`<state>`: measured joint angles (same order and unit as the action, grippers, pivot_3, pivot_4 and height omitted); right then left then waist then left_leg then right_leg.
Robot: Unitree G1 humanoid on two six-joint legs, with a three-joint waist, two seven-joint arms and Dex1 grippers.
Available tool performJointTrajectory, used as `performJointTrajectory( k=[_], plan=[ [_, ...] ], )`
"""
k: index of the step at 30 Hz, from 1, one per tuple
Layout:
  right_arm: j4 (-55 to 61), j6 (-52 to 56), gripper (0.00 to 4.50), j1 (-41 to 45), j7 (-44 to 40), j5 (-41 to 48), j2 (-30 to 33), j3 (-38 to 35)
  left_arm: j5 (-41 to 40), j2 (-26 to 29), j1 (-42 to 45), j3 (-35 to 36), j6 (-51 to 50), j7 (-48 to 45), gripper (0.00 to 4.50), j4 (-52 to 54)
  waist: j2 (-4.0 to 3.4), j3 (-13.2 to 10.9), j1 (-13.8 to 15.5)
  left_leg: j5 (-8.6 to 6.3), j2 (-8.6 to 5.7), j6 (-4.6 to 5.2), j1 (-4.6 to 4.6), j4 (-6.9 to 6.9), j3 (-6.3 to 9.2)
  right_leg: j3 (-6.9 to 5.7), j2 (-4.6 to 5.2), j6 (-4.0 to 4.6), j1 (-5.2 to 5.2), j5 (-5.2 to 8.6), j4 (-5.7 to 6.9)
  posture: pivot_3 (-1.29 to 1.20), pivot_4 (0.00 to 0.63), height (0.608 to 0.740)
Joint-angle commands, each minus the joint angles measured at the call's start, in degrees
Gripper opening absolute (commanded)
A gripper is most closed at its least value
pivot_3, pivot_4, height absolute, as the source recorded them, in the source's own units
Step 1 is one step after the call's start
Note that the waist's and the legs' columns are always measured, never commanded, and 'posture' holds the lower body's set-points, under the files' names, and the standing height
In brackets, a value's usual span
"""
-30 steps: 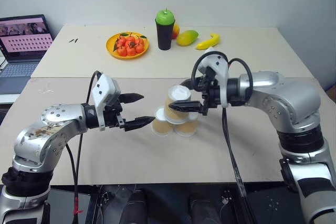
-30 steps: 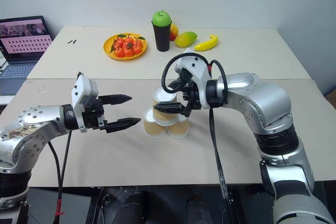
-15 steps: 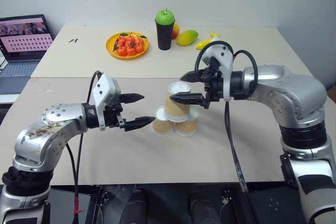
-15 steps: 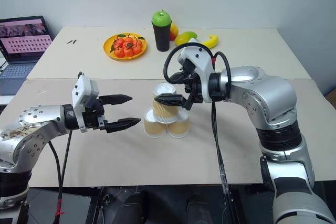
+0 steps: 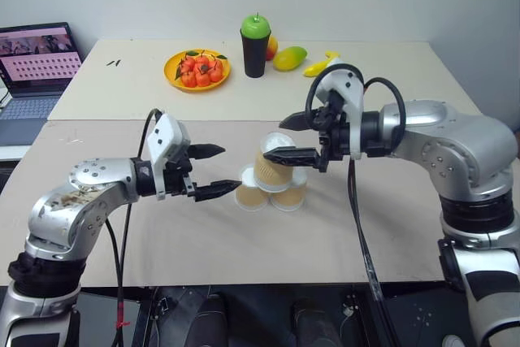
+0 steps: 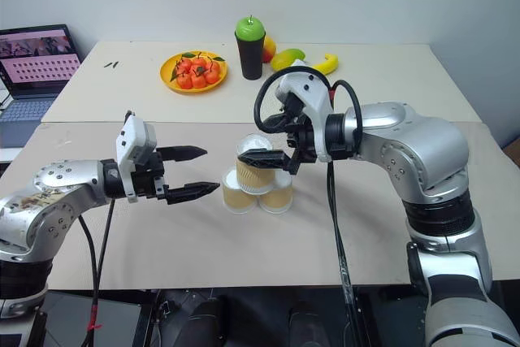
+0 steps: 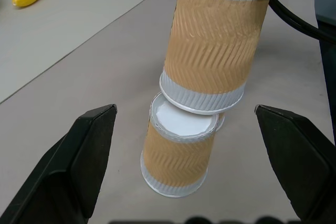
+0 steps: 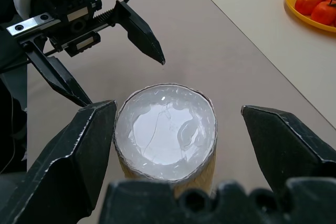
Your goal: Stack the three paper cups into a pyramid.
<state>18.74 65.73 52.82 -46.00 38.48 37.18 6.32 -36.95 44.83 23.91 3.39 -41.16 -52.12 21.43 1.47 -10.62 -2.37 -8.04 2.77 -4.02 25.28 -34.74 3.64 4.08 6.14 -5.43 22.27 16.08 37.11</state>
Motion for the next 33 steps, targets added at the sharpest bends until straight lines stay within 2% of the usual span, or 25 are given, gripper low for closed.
performJointTrajectory(
  k=[1, 7, 13, 17, 20, 24, 28, 33],
  plan=[
    [2.6, 1.5, 4.43, 1.0, 0.1, 2.6, 0.7, -3.2, 0.4, -0.2, 1.2, 0.2, 1.4, -0.6, 4.50, -0.1, 0.00, 0.0, 0.0, 0.00, 0.00, 0.00, 0.00, 0.00, 0.00, 0.00, 0.00, 0.00, 0.00, 0.00, 0.00, 0.00, 0.150, 0.735],
    [3.3, 2.8, 4.43, 0.9, 0.3, 4.3, 1.1, -4.1, 0.9, -0.5, 1.9, 0.0, 1.6, -1.2, 4.50, -0.8, 0.00, 0.0, 0.0, 0.00, 0.00, 0.00, 0.00, 0.00, 0.00, 0.00, 0.00, 0.00, 0.00, 0.00, 0.00, 0.00, 0.150, 0.735],
    [2.3, 4.4, 4.43, 2.2, 0.2, 8.0, 2.0, -8.0, 1.0, -0.5, 3.0, -0.1, 1.0, -1.7, 4.50, -1.9, 0.00, 0.0, 0.0, 0.00, 0.00, 0.00, 0.00, 0.00, 0.00, 0.00, 0.00, 0.00, 0.00, 0.00, 0.00, 0.00, 0.150, 0.735],
    [-2.7, 1.2, 4.43, 3.0, -4.0, 7.3, 11.1, -14.3, 0.0, -0.7, 5.3, 2.2, -0.6, 0.0, 4.50, -3.8, 0.01, 0.0, 0.5, 0.00, 0.00, 0.00, 0.02, -0.01, 0.00, -0.02, 0.00, -0.01, 0.00, 0.00, -0.01, 0.00, 0.150, 0.735],
    [-3.2, -6.2, 4.43, -4.5, -12.6, 4.9, 21.1, -18.5, 0.0, -0.3, 5.9, 4.3, -1.1, 1.9, 4.50, -4.1, 0.04, 0.0, 1.3, -0.03, 0.00, 0.05, 0.05, 0.01, -0.01, -0.02, 0.00, -0.01, 0.01, 0.01, -0.12, 0.00, 0.150, 0.735],
    [-4.8, -11.6, 4.43, -17.6, -20.3, 2.5, 29.8, -25.2, -2.7, 1.8, 4.1, 8.0, -3.7, 1.7, 4.50, -2.0, 0.06, 0.0, 1.4, -0.10, 0.00, 0.15, 0.07, 0.04, -0.04, -0.02, 0.00, 0.00, 0.02, 0.05, -0.18, 0.00, 0.150, 0.735],
    [-3.7, -13.5, 4.43, -27.6, -22.2, 3.2, 30.2, -30.3, -3.0, 4.2, 0.7, 10.1, -4.2, 1.6, 4.50, 0.4, 0.06, 0.0, 0.6, -0.09, 0.02, 0.15, 0.00, -0.01, -0.08, 0.02, 0.00, 0.01, 0.00, 0.04, -0.07, 0.00, 0.150, 0.735],
    [-2.4, -17.3, 4.43, -34.1, -19.1, 0.8, 27.5, -29.9, -2.9, 3.5, -3.7, 10.1, -4.2, 3.6, 4.50, 4.1, 0.06, 0.0, 0.0, -0.08, 0.03, 0.12, -0.03, -0.08, -0.09, 0.03, 0.00, 0.00, -0.04, 0.05, -0.06, 0.00, 0.150, 0.735]
  ],
)
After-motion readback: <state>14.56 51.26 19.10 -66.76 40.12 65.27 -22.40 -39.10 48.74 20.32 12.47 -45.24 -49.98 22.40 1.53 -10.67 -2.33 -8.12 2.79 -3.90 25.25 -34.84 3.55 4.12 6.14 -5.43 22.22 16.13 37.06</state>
